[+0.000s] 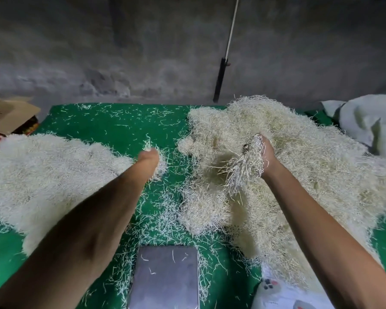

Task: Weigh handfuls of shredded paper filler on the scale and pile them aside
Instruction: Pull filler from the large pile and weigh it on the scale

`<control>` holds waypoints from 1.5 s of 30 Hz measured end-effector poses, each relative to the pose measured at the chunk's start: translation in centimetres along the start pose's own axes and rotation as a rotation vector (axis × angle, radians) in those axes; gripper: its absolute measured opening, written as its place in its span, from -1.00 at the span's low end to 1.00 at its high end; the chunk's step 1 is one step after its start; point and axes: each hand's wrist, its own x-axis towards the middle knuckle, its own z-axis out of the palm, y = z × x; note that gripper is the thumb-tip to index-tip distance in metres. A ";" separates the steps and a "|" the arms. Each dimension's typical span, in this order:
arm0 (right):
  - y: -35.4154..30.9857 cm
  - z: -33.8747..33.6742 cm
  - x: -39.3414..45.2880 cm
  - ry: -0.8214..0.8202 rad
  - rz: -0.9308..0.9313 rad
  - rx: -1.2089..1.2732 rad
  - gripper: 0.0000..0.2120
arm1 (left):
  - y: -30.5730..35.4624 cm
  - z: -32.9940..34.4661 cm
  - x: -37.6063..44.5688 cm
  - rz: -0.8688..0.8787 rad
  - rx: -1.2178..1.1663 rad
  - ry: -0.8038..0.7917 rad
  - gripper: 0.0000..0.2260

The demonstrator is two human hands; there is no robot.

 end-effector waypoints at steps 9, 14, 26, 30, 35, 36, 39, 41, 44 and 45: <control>2.3 0.3 -1.7 0.034 0.011 -0.147 -0.40 | 6.3 4.2 -4.2 0.747 0.791 -0.256 -0.52; 4.3 1.4 -4.8 -0.174 0.000 -0.163 -0.56 | 8.1 3.1 -6.2 0.899 0.897 -0.177 -0.68; 17.3 2.1 -14.3 -0.446 0.248 0.157 -0.64 | -11.4 -5.4 -10.1 -0.076 -0.056 -0.874 0.05; 21.8 0.8 -14.8 -0.283 0.208 -0.228 -0.72 | -19.3 -5.5 -11.2 0.111 -0.372 -0.671 -0.43; 26.4 -1.5 -17.3 -0.115 -0.001 -0.522 -0.50 | -24.6 -5.7 -13.1 0.317 -0.031 -0.280 -0.40; 27.1 -2.1 -17.6 -0.120 -0.043 -0.561 -0.59 | -25.4 -5.8 -13.2 0.327 0.015 -0.240 -0.38; 28.9 -4.1 -18.4 -0.066 -0.122 -0.586 -0.89 | -27.8 -6.7 -13.4 0.449 0.037 -0.346 -0.45; 30.0 -6.0 -18.8 0.048 -0.191 -0.628 -0.82 | -29.3 -7.7 -13.4 0.465 0.009 -0.326 -0.53; 33.4 -10.2 -19.3 0.046 -0.266 -0.947 -0.64 | -33.2 -9.0 -13.5 0.421 0.002 -0.067 -0.61; 35.1 -11.7 -19.9 -0.033 -0.272 -1.156 -0.57 | -35.2 -9.2 -13.8 0.400 0.077 -0.037 -0.63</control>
